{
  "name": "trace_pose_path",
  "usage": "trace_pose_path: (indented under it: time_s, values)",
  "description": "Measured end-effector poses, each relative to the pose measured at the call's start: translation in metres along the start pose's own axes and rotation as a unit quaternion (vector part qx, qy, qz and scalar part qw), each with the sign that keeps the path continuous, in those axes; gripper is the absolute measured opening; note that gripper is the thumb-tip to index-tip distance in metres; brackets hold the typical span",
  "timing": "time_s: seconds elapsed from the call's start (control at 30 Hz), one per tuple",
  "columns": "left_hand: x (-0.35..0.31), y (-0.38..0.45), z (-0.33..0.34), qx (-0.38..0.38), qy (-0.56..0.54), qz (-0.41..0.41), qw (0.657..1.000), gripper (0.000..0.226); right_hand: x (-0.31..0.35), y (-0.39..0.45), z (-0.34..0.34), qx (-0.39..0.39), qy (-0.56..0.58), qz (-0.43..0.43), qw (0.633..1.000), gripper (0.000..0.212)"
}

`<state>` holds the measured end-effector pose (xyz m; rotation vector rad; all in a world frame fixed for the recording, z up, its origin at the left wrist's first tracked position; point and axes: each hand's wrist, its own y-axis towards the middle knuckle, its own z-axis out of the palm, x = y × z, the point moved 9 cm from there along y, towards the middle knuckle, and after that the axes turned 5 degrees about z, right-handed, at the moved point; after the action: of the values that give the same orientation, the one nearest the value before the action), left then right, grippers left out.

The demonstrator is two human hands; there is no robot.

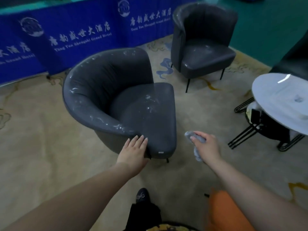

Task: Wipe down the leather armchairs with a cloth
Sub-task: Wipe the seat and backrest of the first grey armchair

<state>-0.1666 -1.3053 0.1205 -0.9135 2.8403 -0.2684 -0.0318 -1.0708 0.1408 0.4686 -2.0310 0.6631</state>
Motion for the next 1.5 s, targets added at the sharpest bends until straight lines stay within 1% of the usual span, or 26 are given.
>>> trace_pose_path:
  time_s: [0.1, 0.17, 0.27, 0.37, 0.47, 0.63, 0.77, 0.87, 0.97, 1.07, 1.17, 1.3, 1.5]
  values:
    - [0.025, 0.032, -0.008, 0.003, -0.003, 0.018, 1.0, 0.081, 0.024, 0.022, 0.02, 0.009, 0.014, 0.01, 1.0, 0.016]
    - [0.042, 0.048, -0.01, 0.008, -0.003, 0.028, 1.0, 0.081, 0.04, 0.038, 0.03, 0.0, 0.008, 0.004, 1.0, 0.016]
    - [0.066, 0.069, -0.012, 0.021, -0.005, 0.033, 0.999, 0.079, 0.059, 0.062, 0.042, -0.014, 0.021, 0.009, 1.0, 0.017]
    - [0.09, 0.087, -0.012, 0.028, -0.003, 0.029, 0.999, 0.078, 0.068, 0.085, 0.057, -0.011, 0.016, 0.013, 1.0, 0.016]
    - [0.112, 0.108, -0.01, 0.036, -0.013, 0.0, 0.999, 0.078, 0.076, 0.114, 0.073, 0.002, 0.001, 0.012, 1.0, 0.012]
    - [0.143, 0.146, -0.005, 0.042, -0.026, -0.062, 0.997, 0.077, 0.088, 0.184, 0.115, 0.064, 0.0, 0.023, 0.998, 0.014]
    - [0.172, 0.177, 0.001, 0.055, -0.04, -0.143, 0.987, 0.076, 0.112, 0.251, 0.16, 0.123, -0.044, -0.016, 0.991, 0.012]
    - [0.192, 0.198, 0.004, 0.071, -0.05, -0.22, 0.972, 0.076, 0.139, 0.307, 0.192, 0.163, -0.094, -0.073, 0.98, 0.015]
    - [0.2, 0.217, 0.003, 0.088, -0.067, -0.293, 0.95, 0.075, 0.167, 0.354, 0.221, 0.234, -0.162, -0.136, 0.949, 0.02]
    - [0.199, 0.232, -0.002, 0.084, -0.094, -0.369, 0.921, 0.074, 0.187, 0.394, 0.239, 0.285, -0.2, -0.166, 0.923, 0.023]
    - [0.19, 0.245, -0.013, 0.071, -0.116, -0.426, 0.894, 0.072, 0.203, 0.425, 0.256, 0.333, -0.221, -0.183, 0.898, 0.023]
    - [0.175, 0.247, -0.02, 0.061, -0.14, -0.475, 0.867, 0.07, 0.219, 0.443, 0.275, 0.373, -0.229, -0.215, 0.873, 0.02]
    - [0.152, 0.233, -0.005, 0.07, -0.159, -0.515, 0.839, 0.071, 0.21, 0.44, 0.276, 0.402, -0.228, -0.213, 0.861, 0.017]
